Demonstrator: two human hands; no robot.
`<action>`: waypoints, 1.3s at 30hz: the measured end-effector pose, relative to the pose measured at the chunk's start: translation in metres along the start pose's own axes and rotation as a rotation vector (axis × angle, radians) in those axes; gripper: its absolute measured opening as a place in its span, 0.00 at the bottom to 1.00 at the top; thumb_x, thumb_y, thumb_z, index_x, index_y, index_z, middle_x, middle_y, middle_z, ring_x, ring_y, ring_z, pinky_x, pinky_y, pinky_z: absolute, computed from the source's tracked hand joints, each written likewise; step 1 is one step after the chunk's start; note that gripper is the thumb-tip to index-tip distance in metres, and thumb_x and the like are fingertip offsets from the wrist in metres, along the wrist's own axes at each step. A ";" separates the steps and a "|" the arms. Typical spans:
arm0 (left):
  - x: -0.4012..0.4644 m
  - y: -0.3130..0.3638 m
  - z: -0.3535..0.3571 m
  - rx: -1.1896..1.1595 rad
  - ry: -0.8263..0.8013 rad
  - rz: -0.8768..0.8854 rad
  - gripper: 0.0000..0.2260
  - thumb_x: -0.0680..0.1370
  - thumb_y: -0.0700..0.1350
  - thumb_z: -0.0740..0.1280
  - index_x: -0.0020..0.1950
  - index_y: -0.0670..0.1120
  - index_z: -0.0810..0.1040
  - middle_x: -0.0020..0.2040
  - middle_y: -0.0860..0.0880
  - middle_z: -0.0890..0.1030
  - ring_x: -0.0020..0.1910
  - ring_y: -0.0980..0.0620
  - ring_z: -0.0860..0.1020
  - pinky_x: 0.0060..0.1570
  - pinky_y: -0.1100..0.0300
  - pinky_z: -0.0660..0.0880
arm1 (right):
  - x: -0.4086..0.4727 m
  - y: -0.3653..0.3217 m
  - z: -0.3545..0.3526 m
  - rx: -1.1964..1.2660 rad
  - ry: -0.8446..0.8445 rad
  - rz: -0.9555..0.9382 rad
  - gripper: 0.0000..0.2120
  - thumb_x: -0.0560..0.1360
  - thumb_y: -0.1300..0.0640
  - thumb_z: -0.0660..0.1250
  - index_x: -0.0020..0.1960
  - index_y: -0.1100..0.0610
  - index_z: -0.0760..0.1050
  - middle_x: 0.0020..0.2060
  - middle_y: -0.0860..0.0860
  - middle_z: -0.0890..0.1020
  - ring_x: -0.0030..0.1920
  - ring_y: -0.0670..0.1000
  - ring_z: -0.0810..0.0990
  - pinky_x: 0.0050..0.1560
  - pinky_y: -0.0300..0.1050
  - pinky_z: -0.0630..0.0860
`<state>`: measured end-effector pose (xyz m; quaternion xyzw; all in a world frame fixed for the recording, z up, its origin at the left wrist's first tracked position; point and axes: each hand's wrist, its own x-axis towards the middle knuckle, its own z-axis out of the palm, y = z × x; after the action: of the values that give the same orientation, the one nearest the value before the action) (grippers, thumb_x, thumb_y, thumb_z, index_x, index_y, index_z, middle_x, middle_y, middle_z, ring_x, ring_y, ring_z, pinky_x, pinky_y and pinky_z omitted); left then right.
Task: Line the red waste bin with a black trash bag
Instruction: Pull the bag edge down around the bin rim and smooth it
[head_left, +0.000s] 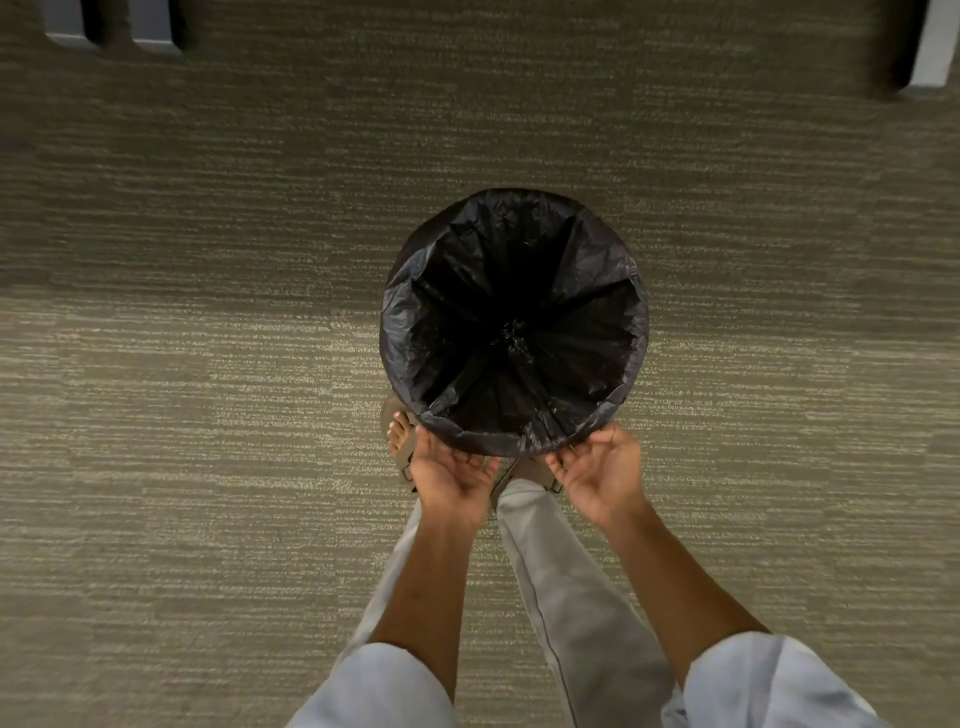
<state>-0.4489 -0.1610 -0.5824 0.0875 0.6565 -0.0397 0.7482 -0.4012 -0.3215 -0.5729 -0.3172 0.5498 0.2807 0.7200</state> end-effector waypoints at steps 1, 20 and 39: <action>0.002 0.001 0.002 0.013 -0.001 0.007 0.24 0.79 0.60 0.58 0.63 0.43 0.78 0.56 0.40 0.85 0.58 0.41 0.81 0.45 0.49 0.81 | 0.000 -0.001 0.002 0.013 -0.002 -0.013 0.14 0.64 0.59 0.59 0.48 0.58 0.73 0.43 0.55 0.79 0.47 0.55 0.77 0.54 0.49 0.73; 0.000 0.017 0.001 0.065 0.068 0.075 0.23 0.80 0.58 0.61 0.61 0.40 0.78 0.61 0.39 0.82 0.58 0.41 0.81 0.60 0.46 0.78 | -0.004 -0.008 -0.001 -0.024 0.069 -0.059 0.14 0.72 0.58 0.61 0.56 0.61 0.73 0.47 0.56 0.79 0.53 0.57 0.78 0.63 0.54 0.74; 0.005 0.031 0.011 0.420 0.101 0.119 0.28 0.81 0.61 0.53 0.70 0.42 0.72 0.64 0.39 0.79 0.58 0.41 0.79 0.52 0.48 0.79 | -0.008 -0.021 0.000 -0.281 0.043 -0.165 0.07 0.74 0.60 0.59 0.48 0.56 0.75 0.43 0.53 0.77 0.46 0.53 0.76 0.54 0.51 0.74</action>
<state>-0.4322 -0.1326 -0.5831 0.2818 0.6641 -0.1270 0.6808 -0.3876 -0.3352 -0.5621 -0.4647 0.4925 0.2880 0.6772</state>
